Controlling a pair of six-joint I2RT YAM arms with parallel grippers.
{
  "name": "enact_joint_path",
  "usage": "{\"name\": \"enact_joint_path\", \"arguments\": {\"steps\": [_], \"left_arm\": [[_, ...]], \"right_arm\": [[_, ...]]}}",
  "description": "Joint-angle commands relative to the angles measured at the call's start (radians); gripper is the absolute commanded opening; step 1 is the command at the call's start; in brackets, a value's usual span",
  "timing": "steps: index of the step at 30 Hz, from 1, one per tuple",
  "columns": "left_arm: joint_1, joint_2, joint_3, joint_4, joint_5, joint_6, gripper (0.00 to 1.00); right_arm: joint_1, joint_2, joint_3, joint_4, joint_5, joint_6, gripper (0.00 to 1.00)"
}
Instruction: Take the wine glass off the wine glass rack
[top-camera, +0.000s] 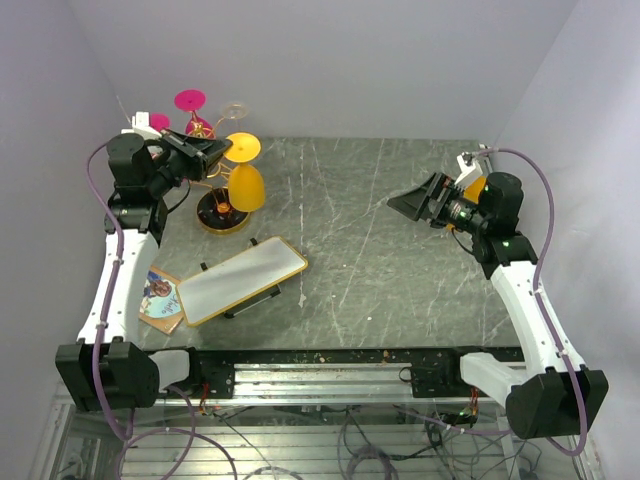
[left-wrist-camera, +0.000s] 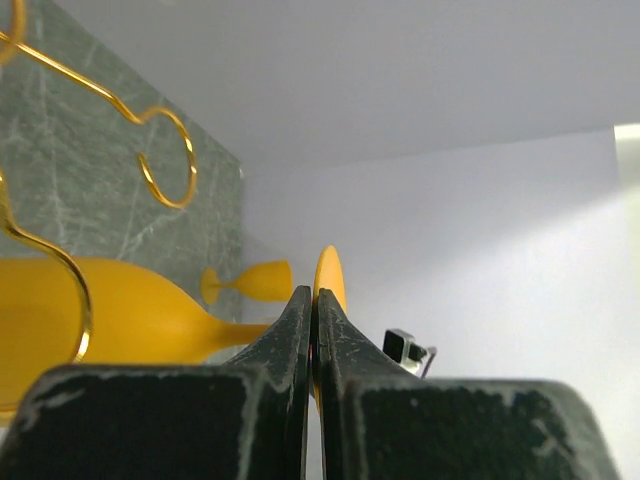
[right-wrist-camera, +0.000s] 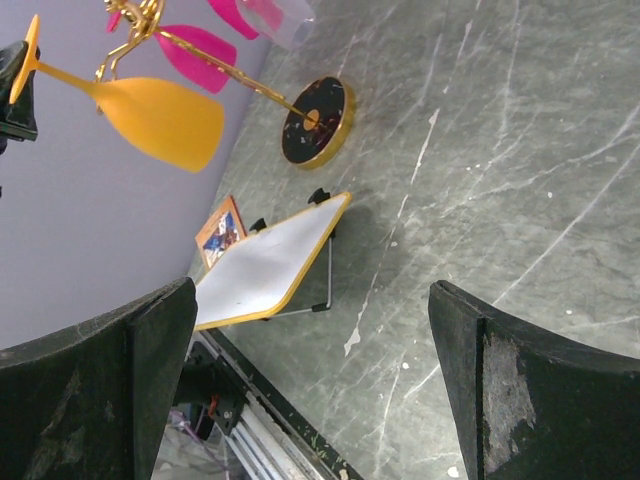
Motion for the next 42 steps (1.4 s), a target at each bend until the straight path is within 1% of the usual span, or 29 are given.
{"name": "enact_joint_path", "arguments": {"steps": [1, 3, 5, 8, 10, 12, 14, 16, 18, 21, 24, 26, 28, 32, 37, 40, 42], "left_arm": [[-0.006, -0.058, -0.032, 0.145, 0.155, -0.052, 0.07], [-0.022, -0.078, -0.046, 0.188, 0.191, -0.062, 0.07], [-0.047, -0.099, -0.057, 0.226, 0.198, -0.066, 0.07], [-0.146, -0.134, -0.071, 0.255, 0.177, -0.057, 0.07], [-0.196, -0.148, -0.096, 0.328, 0.163, -0.092, 0.07], [-0.258, -0.168, -0.145, 0.504, 0.126, -0.157, 0.07], [-0.347, -0.178, -0.186, 0.641, 0.066, -0.209, 0.07], [-0.393, -0.176, -0.211, 0.765, 0.039, -0.253, 0.07], [-0.415, -0.166, -0.242, 0.892, 0.018, -0.314, 0.07], [-0.448, -0.144, -0.297, 1.098, -0.031, -0.432, 0.07], [-0.472, -0.125, -0.346, 1.271, -0.074, -0.505, 0.07], [-0.482, -0.111, -0.37, 1.348, -0.094, -0.544, 0.07], [-0.494, -0.098, -0.389, 1.415, -0.11, -0.573, 0.07], [-0.508, -0.069, -0.41, 1.536, -0.143, -0.612, 0.07], [-0.53, -0.063, -0.421, 1.535, -0.154, -0.595, 0.07], [-0.552, -0.056, -0.42, 1.549, -0.158, -0.583, 0.07], [-0.562, -0.044, -0.413, 1.558, -0.158, -0.579, 0.07]], "right_arm": [[0.004, -0.034, -0.036, 0.125, -0.083, 0.025, 1.0], [0.004, -0.029, -0.041, 0.157, -0.133, 0.03, 1.0], [0.004, -0.025, -0.046, 0.181, -0.173, 0.031, 1.0], [0.004, -0.028, -0.077, 0.258, -0.222, 0.069, 1.0], [0.007, -0.033, -0.103, 0.333, -0.254, 0.121, 1.0], [0.012, -0.04, -0.13, 0.422, -0.282, 0.18, 1.0], [0.032, -0.043, -0.148, 0.516, -0.301, 0.239, 1.0], [0.057, -0.043, -0.165, 0.599, -0.309, 0.292, 1.0], [0.087, -0.044, -0.181, 0.703, -0.311, 0.361, 1.0], [0.149, -0.043, -0.211, 0.915, -0.287, 0.5, 1.0], [0.194, -0.036, -0.22, 1.032, -0.236, 0.583, 1.0], [0.21, -0.023, -0.222, 1.1, -0.215, 0.626, 1.0], [0.224, -0.001, -0.22, 1.179, -0.204, 0.681, 0.99], [0.254, 0.055, -0.203, 1.352, -0.208, 0.797, 0.93], [0.28, 0.113, -0.18, 1.642, -0.169, 1.001, 0.86], [0.287, 0.147, -0.149, 1.781, -0.132, 1.121, 0.78], [0.298, 0.156, -0.131, 1.828, -0.109, 1.164, 0.72]]}}
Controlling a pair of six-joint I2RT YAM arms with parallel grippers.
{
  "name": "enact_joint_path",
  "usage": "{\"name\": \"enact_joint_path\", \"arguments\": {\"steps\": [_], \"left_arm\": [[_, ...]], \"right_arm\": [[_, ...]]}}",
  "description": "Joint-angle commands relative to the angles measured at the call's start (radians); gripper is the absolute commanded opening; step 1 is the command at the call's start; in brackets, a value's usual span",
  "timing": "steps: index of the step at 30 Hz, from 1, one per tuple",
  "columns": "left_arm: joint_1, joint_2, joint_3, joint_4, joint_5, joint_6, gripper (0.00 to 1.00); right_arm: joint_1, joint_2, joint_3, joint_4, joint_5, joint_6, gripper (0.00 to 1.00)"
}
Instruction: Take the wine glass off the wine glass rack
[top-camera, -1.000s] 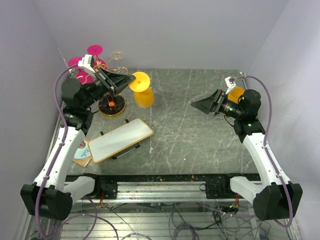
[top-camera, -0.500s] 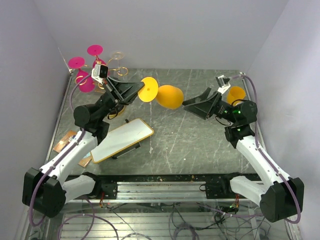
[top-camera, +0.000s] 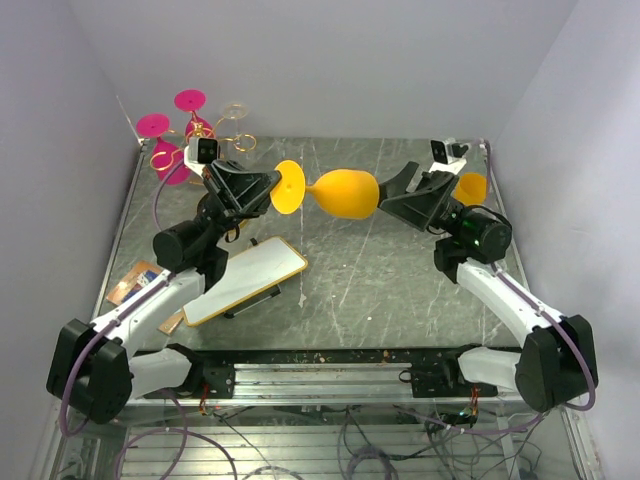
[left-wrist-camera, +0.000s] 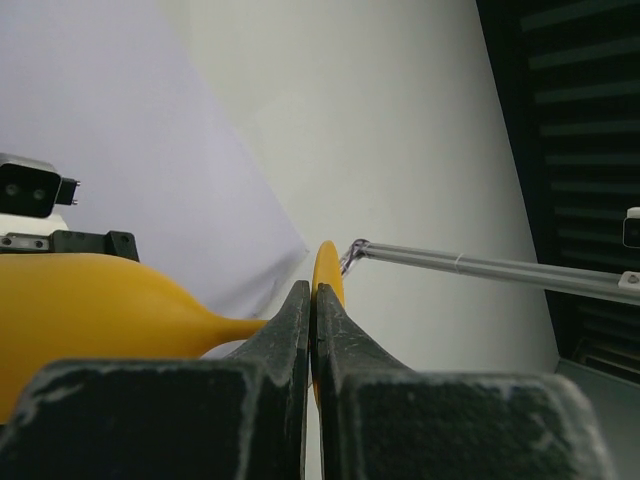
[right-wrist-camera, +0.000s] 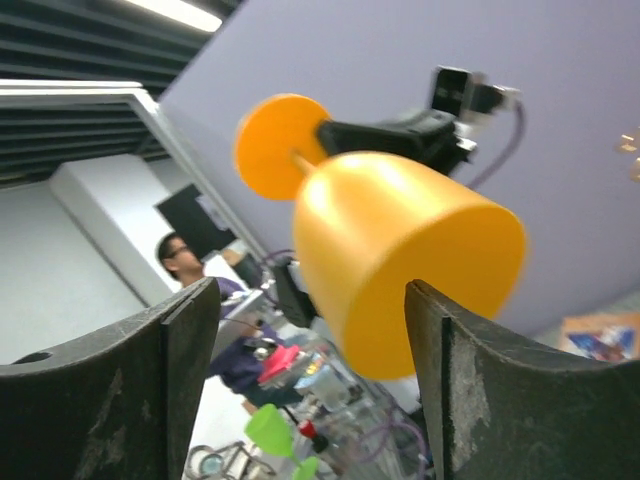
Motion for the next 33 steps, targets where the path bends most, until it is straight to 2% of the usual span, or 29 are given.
{"name": "enact_joint_path", "arguments": {"steps": [1, 6, 10, 14, 18, 20, 24, 26, 27, 28, 31, 33], "left_arm": [[-0.028, 0.019, 0.004, 0.115, -0.028, 0.015, 0.07], [-0.045, 0.046, 0.013, 0.14, -0.028, 0.021, 0.07], [-0.054, 0.055, 0.014, 0.142, -0.028, 0.04, 0.07], [-0.07, 0.042, 0.008, 0.102, -0.025, 0.081, 0.07], [-0.072, 0.0, -0.001, 0.018, -0.016, 0.139, 0.14], [-0.072, -0.024, -0.002, -0.035, -0.01, 0.173, 0.25], [-0.072, -0.084, -0.013, -0.159, -0.001, 0.246, 0.61], [-0.073, -0.119, -0.021, -0.238, 0.008, 0.295, 0.81], [-0.073, -0.138, -0.028, -0.271, 0.01, 0.316, 0.95], [-0.073, -0.159, -0.041, -0.304, 0.01, 0.336, 0.99], [-0.074, -0.215, -0.071, -0.395, 0.003, 0.385, 1.0], [-0.073, -0.255, -0.089, -0.459, -0.002, 0.427, 1.0]], "right_arm": [[0.024, 0.013, 0.068, 0.264, 0.067, 0.176, 0.7], [0.041, -0.013, 0.102, 0.221, 0.079, 0.143, 0.52], [0.047, -0.052, 0.096, 0.161, 0.113, 0.102, 0.42], [0.049, -0.081, 0.104, 0.117, 0.122, 0.068, 0.22], [0.05, -0.112, 0.112, 0.086, 0.145, 0.048, 0.0], [0.05, -0.126, 0.119, 0.069, 0.153, 0.037, 0.0], [0.051, -0.175, 0.124, -0.024, 0.17, -0.029, 0.0], [0.05, -0.215, 0.122, -0.132, 0.193, -0.087, 0.0], [0.05, -0.237, 0.123, -0.201, 0.209, -0.122, 0.0], [0.05, -0.262, 0.125, -0.277, 0.227, -0.162, 0.0], [0.049, -0.342, 0.163, -0.54, 0.294, -0.3, 0.0], [0.05, -0.398, 0.213, -0.817, 0.399, -0.421, 0.0]]}}
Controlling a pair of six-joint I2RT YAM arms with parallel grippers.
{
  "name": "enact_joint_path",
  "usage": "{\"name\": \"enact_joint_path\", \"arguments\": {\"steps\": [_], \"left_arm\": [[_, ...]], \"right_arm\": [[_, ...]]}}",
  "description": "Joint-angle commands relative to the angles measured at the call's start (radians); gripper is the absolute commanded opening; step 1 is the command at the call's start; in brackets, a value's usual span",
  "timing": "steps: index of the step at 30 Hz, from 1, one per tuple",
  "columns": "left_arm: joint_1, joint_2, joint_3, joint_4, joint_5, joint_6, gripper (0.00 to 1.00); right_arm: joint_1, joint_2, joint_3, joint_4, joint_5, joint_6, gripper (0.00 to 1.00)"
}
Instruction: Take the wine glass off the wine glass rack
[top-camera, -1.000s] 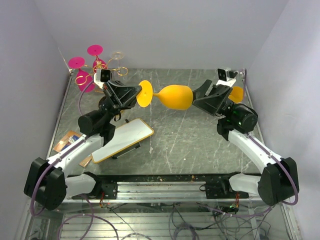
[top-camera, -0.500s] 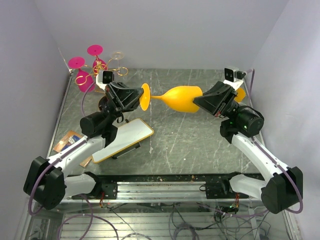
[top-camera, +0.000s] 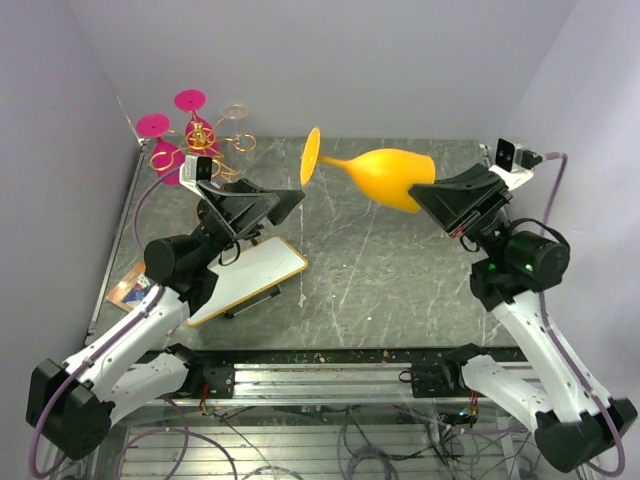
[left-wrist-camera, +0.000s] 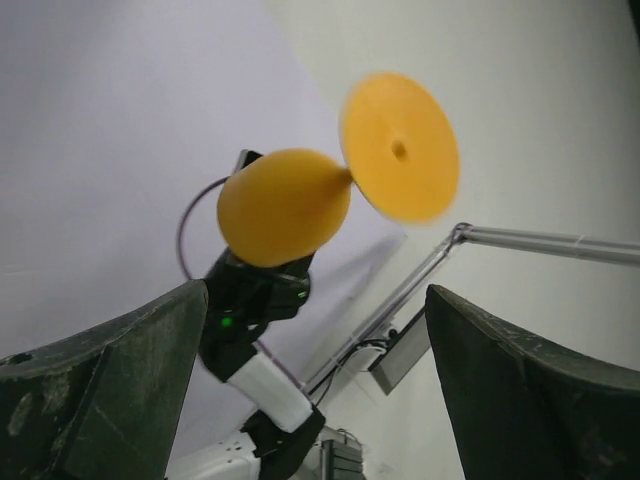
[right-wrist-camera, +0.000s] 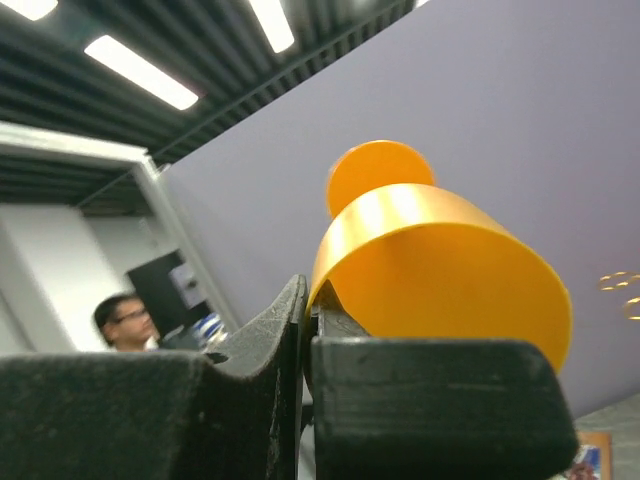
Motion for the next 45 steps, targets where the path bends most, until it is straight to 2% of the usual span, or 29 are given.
{"name": "enact_joint_path", "arguments": {"steps": [1, 3, 5, 9, 12, 15, 20, 23, 25, 28, 31, 34, 42, 45], "left_arm": [[-0.001, -0.076, -0.034, -0.181, 0.008, 0.14, 1.0], [-0.002, -0.112, -0.04, -0.284, 0.012, 0.176, 1.0], [-0.002, -0.141, -0.026, -0.396, 0.025, 0.219, 1.0], [-0.002, -0.182, 0.067, -0.708, 0.072, 0.379, 1.0], [-0.002, -0.21, 0.106, -0.863, 0.079, 0.472, 1.0], [-0.002, -0.228, 0.095, -0.902, 0.083, 0.495, 1.0], [-0.002, -0.238, 0.015, -0.821, 0.103, 0.452, 1.0], [-0.002, -0.268, -0.002, -0.902, 0.019, 0.467, 1.0], [-0.002, -0.322, -0.057, -0.874, -0.037, 0.458, 1.0], [-0.002, -0.393, -0.049, -0.928, -0.123, 0.502, 1.0], [-0.002, -0.383, 0.098, -1.193, -0.162, 0.67, 1.0], [-0.002, -0.362, 0.22, -1.373, -0.216, 0.785, 0.99], [-0.001, -0.41, 0.267, -1.427, -0.254, 0.823, 1.0], [-0.002, -0.422, 0.277, -1.437, -0.264, 0.827, 0.99]], "right_arm": [[0.003, -0.113, 0.111, -0.579, 0.239, -0.283, 0.0], [0.003, -0.148, 0.147, -0.756, 0.376, -0.328, 0.0], [0.001, -0.164, 0.199, -1.018, 0.526, -0.335, 0.0], [0.001, -0.123, 0.329, -1.447, 0.714, -0.331, 0.0], [0.001, -0.091, 0.35, -1.677, 0.825, -0.302, 0.0], [0.002, -0.07, 0.316, -1.8, 0.877, -0.276, 0.0], [0.001, -0.013, 0.285, -2.017, 1.036, -0.156, 0.0], [0.001, 0.071, 0.313, -2.167, 1.117, -0.079, 0.0], [0.0, 0.148, 0.357, -2.268, 1.161, -0.023, 0.0], [-0.008, 0.25, 0.419, -2.312, 1.168, -0.023, 0.0], [-0.056, 0.291, 0.418, -2.276, 1.123, -0.069, 0.0], [-0.191, 0.301, 0.406, -2.226, 1.045, -0.148, 0.0], [-0.443, 0.371, 0.371, -2.176, 0.956, -0.241, 0.0], [-0.483, 0.419, 0.371, -2.173, 0.95, -0.268, 0.0]]}}
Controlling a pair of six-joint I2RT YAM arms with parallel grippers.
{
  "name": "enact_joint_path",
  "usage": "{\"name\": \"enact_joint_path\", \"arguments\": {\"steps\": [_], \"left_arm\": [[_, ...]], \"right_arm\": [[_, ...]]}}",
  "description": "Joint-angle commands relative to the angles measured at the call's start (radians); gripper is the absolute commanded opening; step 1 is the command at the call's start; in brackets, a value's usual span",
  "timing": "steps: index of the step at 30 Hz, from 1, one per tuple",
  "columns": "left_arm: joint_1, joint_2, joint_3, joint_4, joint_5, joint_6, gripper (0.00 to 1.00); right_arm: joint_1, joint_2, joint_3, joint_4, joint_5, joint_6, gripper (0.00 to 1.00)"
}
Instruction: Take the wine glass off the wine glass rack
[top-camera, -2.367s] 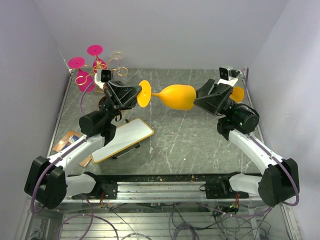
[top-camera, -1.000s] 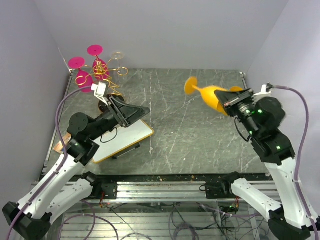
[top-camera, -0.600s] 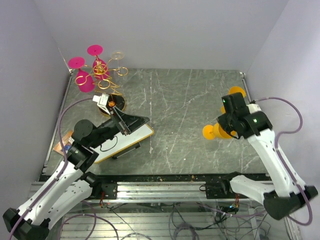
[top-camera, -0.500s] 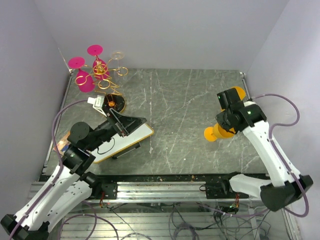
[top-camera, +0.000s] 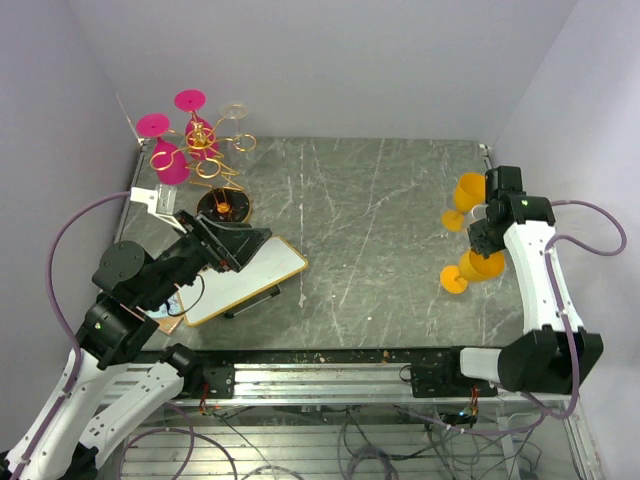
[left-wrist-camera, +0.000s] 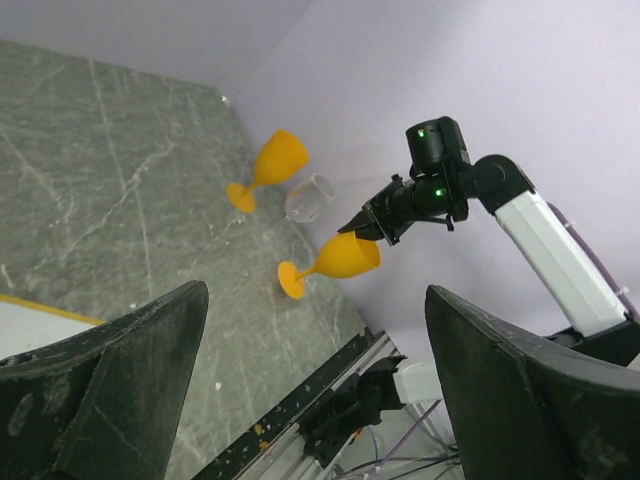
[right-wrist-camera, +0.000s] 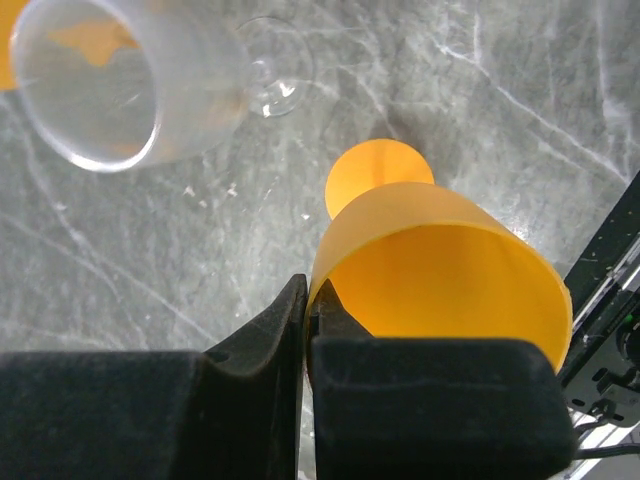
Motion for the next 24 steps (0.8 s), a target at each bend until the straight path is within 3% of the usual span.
{"name": "enact_joint_path", "arguments": {"steps": [1, 17, 24], "left_arm": [[-0.001, -0.017, 0.028, -0.06, -0.044, 0.049, 0.99], [-0.001, -0.058, 0.08, -0.168, -0.141, 0.08, 0.99], [-0.002, -0.05, 0.08, -0.154, -0.137, 0.061, 0.99]], "right_arm": [[-0.063, 0.065, -0.015, 0.027, -0.029, -0.073, 0.0], [-0.108, 0.072, -0.136, 0.165, 0.105, -0.064, 0.0], [-0.108, 0.062, -0.106, 0.205, 0.121, -0.081, 0.0]]}}
